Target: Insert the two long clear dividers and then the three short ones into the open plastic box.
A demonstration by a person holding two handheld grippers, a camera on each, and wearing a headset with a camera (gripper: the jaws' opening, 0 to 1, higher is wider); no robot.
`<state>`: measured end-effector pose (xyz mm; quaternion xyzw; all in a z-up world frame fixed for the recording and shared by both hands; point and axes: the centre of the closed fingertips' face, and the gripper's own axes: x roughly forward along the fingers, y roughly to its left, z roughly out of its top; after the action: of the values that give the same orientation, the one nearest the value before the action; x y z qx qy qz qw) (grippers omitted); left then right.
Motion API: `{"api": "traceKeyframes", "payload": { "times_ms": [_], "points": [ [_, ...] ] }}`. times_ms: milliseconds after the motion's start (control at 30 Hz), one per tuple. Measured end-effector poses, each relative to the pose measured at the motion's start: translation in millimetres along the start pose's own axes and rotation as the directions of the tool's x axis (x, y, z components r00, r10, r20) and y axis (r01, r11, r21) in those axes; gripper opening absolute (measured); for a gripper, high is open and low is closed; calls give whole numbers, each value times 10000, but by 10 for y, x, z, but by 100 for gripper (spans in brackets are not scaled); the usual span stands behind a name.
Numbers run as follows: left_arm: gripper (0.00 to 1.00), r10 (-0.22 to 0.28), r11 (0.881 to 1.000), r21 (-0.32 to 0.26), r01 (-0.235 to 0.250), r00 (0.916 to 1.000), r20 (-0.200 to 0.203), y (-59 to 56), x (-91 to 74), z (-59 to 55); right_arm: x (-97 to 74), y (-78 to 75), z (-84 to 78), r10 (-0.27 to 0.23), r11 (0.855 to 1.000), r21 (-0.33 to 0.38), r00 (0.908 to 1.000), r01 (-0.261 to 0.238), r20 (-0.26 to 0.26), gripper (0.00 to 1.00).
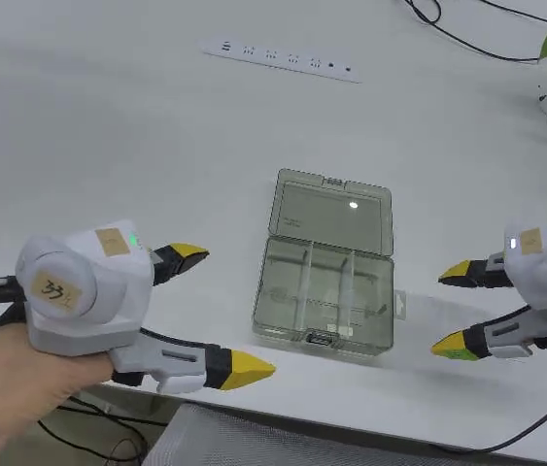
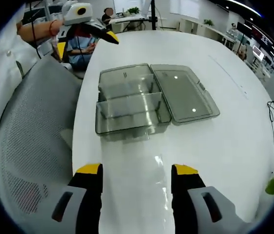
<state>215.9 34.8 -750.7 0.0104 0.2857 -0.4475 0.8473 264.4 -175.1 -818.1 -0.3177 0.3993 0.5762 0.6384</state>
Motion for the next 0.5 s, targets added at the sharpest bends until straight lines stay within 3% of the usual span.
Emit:
{"api": "traceKeyframes", "payload": {
  "times_ms": [167,500],
  "points": [
    [98,-129,9999,74,129,9999,-22,-6,-4,-8,27,-52,-91,114,9997,-193,9992,-122,-373,58],
    [98,-176,9998,6,176,9998,2,8,-4,-9,192,-84,-211,257,9962,-798,9925,-354,-1191,54]
  ]
}}
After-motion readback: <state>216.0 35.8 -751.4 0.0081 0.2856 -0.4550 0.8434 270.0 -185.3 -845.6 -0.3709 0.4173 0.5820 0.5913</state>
